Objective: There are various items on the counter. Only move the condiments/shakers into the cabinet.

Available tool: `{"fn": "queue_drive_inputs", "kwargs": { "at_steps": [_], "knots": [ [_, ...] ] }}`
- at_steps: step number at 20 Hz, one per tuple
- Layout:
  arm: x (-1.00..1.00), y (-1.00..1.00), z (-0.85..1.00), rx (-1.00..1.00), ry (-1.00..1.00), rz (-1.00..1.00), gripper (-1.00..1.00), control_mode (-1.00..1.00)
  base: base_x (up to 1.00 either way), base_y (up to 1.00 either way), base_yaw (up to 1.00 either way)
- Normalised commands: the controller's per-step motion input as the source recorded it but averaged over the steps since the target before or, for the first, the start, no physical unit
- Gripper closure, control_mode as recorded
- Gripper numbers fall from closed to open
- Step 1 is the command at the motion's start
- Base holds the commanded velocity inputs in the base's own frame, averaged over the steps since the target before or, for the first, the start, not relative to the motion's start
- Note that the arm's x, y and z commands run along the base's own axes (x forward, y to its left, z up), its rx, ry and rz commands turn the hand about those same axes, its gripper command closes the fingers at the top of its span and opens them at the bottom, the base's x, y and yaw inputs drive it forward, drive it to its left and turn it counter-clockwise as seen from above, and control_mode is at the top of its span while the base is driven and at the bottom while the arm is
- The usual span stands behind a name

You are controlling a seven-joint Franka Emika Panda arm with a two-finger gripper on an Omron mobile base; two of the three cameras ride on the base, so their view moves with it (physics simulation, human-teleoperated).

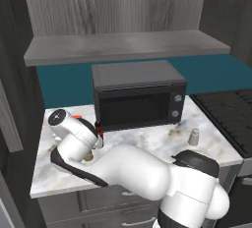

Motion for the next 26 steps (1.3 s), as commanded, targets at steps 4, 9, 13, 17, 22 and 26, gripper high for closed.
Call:
{"fn": "queue_drive_inputs", "kwargs": {
  "at_steps": [4, 9, 13, 17, 22, 26],
  "knots": [
    [0.20, 0.00, -0.20, 0.00, 0.00, -0.03, -1.00, -1.00, 0.00, 0.00, 0.00],
    [0.22, 0.00, -0.10, 0.00, 0.00, 0.00, -1.00, -1.00, 0.00, 0.00, 0.00],
    [0.16, 0.00, -0.12, 0.00, 0.00, 0.00, -1.00, -1.00, 0.00, 0.00, 0.00],
    [0.13, 0.00, -0.21, 0.00, 0.01, 0.00, -1.00, -1.00, 0.00, 0.00, 0.00],
    [0.00, 0.00, -0.16, 0.00, 0.00, 0.00, -1.00, -1.00, 0.00, 0.00, 0.00],
    [0.00, 0.00, -0.07, 0.00, 0.00, 0.00, -1.00, -1.00, 0.00, 0.00, 0.00]
  ]
}}
